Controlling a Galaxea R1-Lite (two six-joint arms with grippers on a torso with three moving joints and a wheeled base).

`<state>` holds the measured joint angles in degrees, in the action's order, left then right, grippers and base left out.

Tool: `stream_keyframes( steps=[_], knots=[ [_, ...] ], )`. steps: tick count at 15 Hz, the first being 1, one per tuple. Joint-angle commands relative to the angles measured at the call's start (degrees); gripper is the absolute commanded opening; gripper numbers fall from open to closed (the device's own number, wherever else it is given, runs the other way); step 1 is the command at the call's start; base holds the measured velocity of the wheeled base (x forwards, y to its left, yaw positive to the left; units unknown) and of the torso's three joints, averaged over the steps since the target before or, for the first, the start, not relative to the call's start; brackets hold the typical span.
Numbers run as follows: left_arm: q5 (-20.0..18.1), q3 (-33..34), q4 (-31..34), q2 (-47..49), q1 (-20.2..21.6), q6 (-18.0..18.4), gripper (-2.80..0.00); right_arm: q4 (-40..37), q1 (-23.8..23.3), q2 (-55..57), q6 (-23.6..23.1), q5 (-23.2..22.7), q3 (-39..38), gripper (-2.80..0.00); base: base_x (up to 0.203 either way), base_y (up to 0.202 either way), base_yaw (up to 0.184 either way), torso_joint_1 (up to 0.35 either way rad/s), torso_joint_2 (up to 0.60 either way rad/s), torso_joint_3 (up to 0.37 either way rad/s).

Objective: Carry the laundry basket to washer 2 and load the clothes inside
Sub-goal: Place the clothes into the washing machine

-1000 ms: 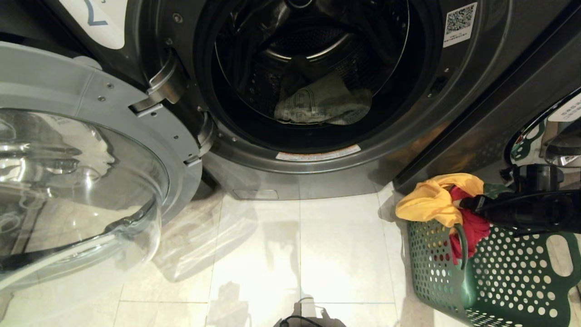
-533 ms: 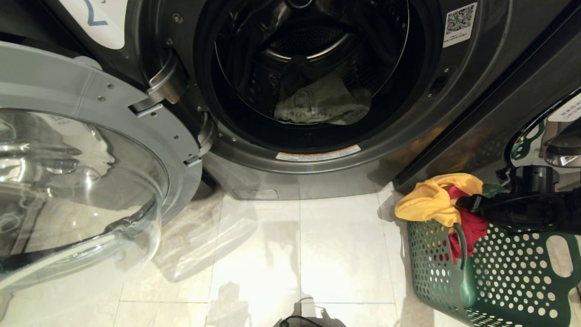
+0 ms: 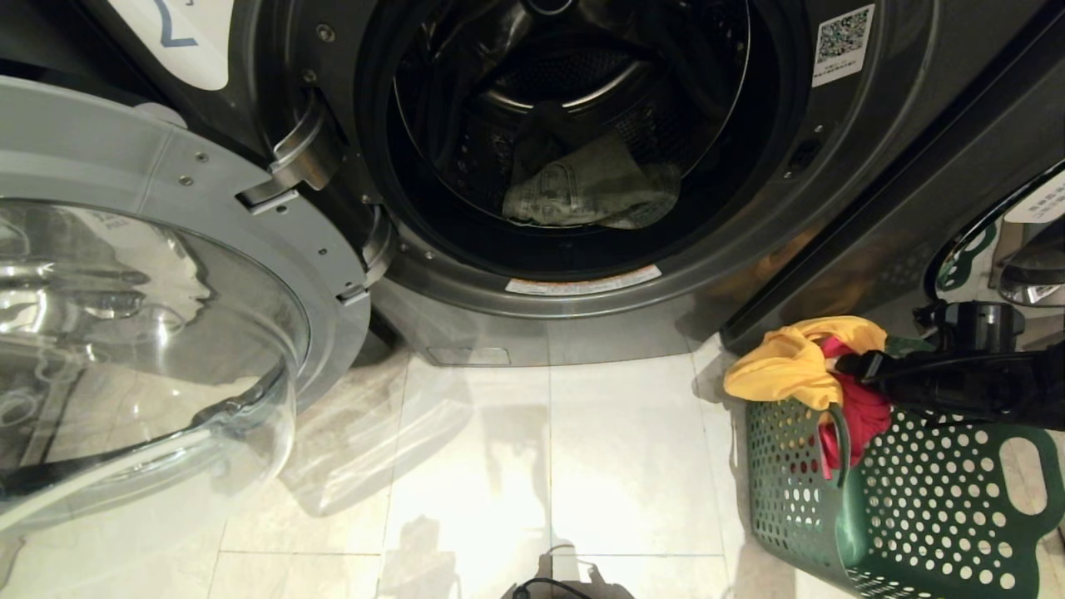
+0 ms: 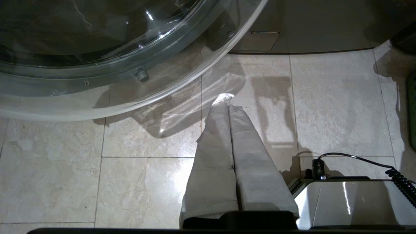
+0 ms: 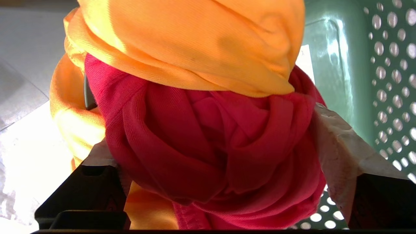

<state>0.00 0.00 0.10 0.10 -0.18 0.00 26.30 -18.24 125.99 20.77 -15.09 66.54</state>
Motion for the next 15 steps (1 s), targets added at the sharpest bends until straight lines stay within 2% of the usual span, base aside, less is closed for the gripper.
stream_keyframes(
  steps=[1, 12, 15],
  knots=[
    [0.0, 0.0, -0.01, -0.01, 0.01, -0.01, -2.8, -0.02, 0.04, 0.31, -0.03, -0.03, 0.08, 0.0, 0.0, 0.0, 0.0, 0.0, 0.0, 0.0],
    [0.0, 0.0, -0.01, 0.0, 0.01, -0.07, -2.8, 0.37, 0.13, 1.15, -0.23, 0.22, -0.9, 0.0, 0.0, 0.0, 0.0, 0.0, 0.0, 0.0],
    [0.0, 0.0, -0.01, 0.07, 0.01, -0.02, -2.8, -0.67, 0.13, 1.01, -4.67, 0.06, -1.74, 0.0, 0.0, 0.0, 0.0, 0.0, 0.0, 0.0]
  ],
)
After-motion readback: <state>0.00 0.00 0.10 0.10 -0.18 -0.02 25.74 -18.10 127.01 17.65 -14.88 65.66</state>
